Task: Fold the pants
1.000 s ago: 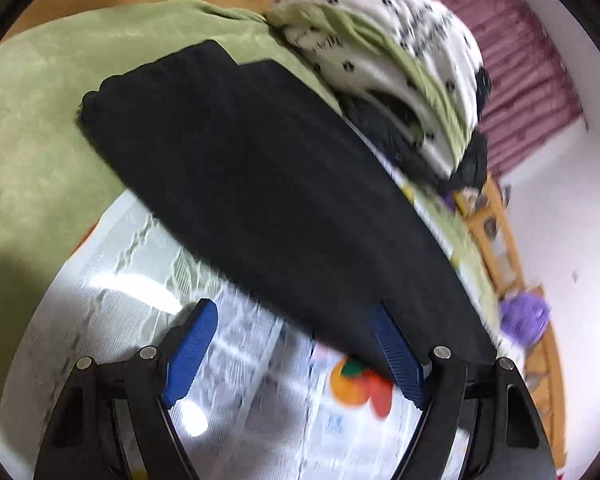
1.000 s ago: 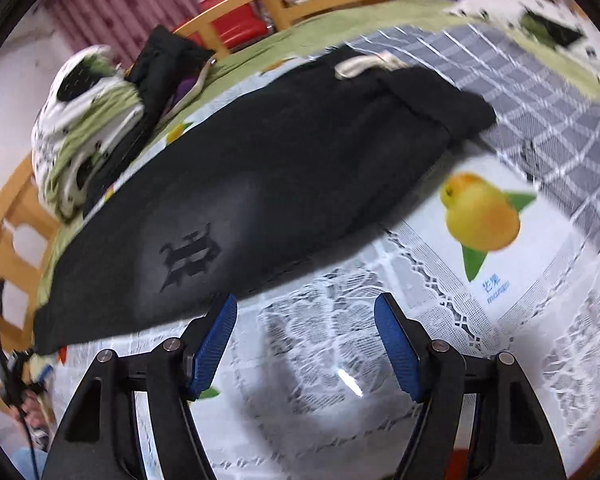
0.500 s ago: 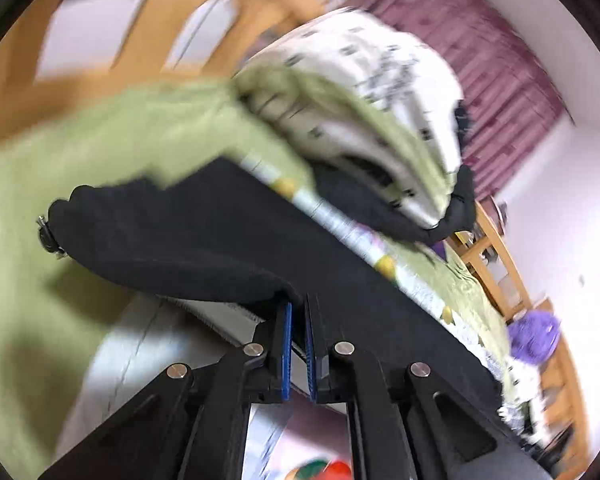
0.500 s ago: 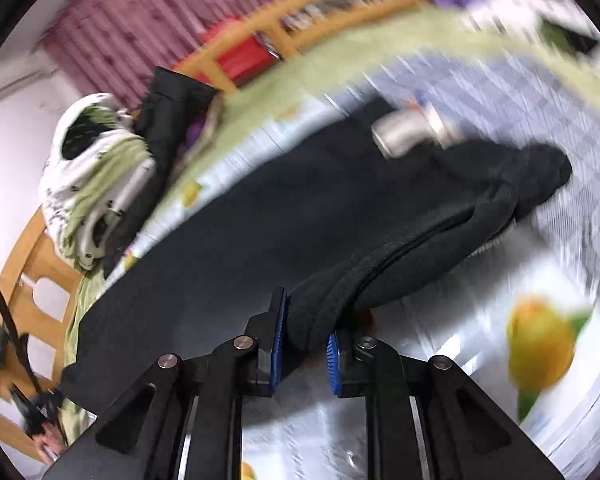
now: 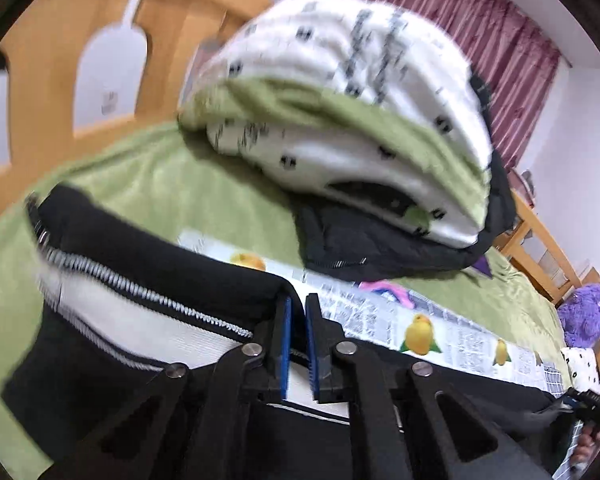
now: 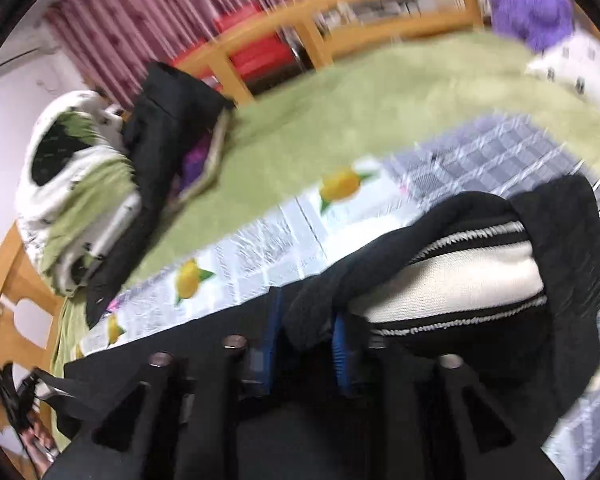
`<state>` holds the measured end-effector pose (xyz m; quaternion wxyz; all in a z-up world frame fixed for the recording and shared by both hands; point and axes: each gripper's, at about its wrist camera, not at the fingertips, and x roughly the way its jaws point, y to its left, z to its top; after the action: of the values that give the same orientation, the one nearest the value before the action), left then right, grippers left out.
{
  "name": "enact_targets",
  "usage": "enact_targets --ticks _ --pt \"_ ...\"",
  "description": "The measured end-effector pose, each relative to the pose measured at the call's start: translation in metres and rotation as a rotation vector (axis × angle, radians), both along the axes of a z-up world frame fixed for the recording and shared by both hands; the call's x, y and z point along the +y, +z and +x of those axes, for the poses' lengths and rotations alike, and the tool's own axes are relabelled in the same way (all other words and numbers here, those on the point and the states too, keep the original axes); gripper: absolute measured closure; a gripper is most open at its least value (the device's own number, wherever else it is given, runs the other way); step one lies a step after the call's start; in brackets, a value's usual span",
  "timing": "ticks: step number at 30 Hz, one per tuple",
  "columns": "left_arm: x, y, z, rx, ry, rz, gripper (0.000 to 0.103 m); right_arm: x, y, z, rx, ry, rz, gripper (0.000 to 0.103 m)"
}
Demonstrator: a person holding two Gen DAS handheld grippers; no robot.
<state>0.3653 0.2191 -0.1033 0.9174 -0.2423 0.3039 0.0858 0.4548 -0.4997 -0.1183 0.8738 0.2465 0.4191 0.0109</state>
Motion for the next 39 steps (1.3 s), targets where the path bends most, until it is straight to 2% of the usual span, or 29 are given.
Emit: enact_targets --ticks 3,5,6,7,9,10,13,16,20,23,25,27,29,32,33,34,35,36,37,39 --pt "0.001 -0.005 0.006 0.017 0.031 0.020 0.091 0.004 -0.012 -0.011 -0.003 -0.023 -0.048 0.050" --pt "0.002 0.005 -0.003 0.006 0.031 0.023 0.066 0.007 -0.012 -0.030 -0.012 0.005 -0.035 0.047" --pt "0.003 0.011 -0.011 -0.004 0.043 0.028 0.042 0.009 -0.011 -0.042 -0.010 0.012 -0.045 0.046" --pt "0.004 0.015 -0.018 -0.016 0.059 0.036 0.034 0.010 -0.009 -0.059 -0.005 0.022 -0.058 0.045" --pt "0.002 0.023 -0.040 -0.031 0.069 0.052 0.034 0.015 -0.009 -0.085 0.003 0.041 -0.067 0.042" --pt "0.001 0.023 -0.052 -0.011 0.052 0.052 0.034 0.014 -0.009 -0.102 0.006 0.047 -0.062 0.041" --pt "0.001 0.010 -0.090 0.061 0.011 -0.012 0.034 0.008 -0.017 -0.154 0.023 0.055 -0.057 0.038" --pt "-0.003 -0.016 -0.135 0.118 -0.031 -0.076 0.034 -0.003 -0.037 -0.199 0.056 0.027 -0.029 0.037" --pt "-0.006 -0.053 -0.175 0.153 -0.060 -0.144 0.034 -0.022 -0.069 -0.230 0.091 -0.024 0.103 0.037" --pt "0.004 -0.073 -0.176 0.164 -0.042 -0.254 0.034 -0.027 -0.074 -0.225 0.056 -0.036 0.196 0.037" --pt "0.014 -0.079 -0.170 0.144 -0.010 -0.301 0.034 -0.031 -0.079 -0.212 0.049 -0.042 0.268 0.037" --pt "0.029 -0.083 -0.159 0.129 0.058 -0.327 0.034 -0.036 -0.085 -0.194 0.049 -0.068 0.285 0.037" --pt "0.034 -0.087 -0.149 0.115 0.073 -0.337 0.036 -0.039 -0.088 -0.173 0.034 -0.094 0.294 0.037" --pt "0.034 -0.089 -0.124 0.107 0.081 -0.302 0.036 -0.035 -0.090 -0.141 0.019 -0.108 0.252 0.037" --pt "0.034 -0.090 -0.118 0.104 0.088 -0.295 0.039 -0.031 -0.089 -0.132 0.017 -0.111 0.223 0.038" --pt "0.034 -0.090 -0.112 0.101 0.094 -0.290 0.048 -0.025 -0.089 -0.124 0.016 -0.113 0.194 0.039" --pt "0.034 -0.091 -0.105 0.108 0.106 -0.284 0.054 -0.021 -0.088 -0.118 0.024 -0.125 0.144 0.055" --pt "0.036 -0.091 -0.100 0.120 0.115 -0.285 0.071 -0.018 -0.089 -0.113 0.037 -0.135 0.098 0.074" --pt "0.039 -0.091 -0.095 0.129 0.110 -0.301 0.083 -0.017 -0.089 -0.110 0.039 -0.132 0.093 0.076" --pt "0.041 -0.081 -0.090 0.127 0.104 -0.314 0.088 -0.022 -0.087 -0.113 0.057 -0.160 0.132 0.083"
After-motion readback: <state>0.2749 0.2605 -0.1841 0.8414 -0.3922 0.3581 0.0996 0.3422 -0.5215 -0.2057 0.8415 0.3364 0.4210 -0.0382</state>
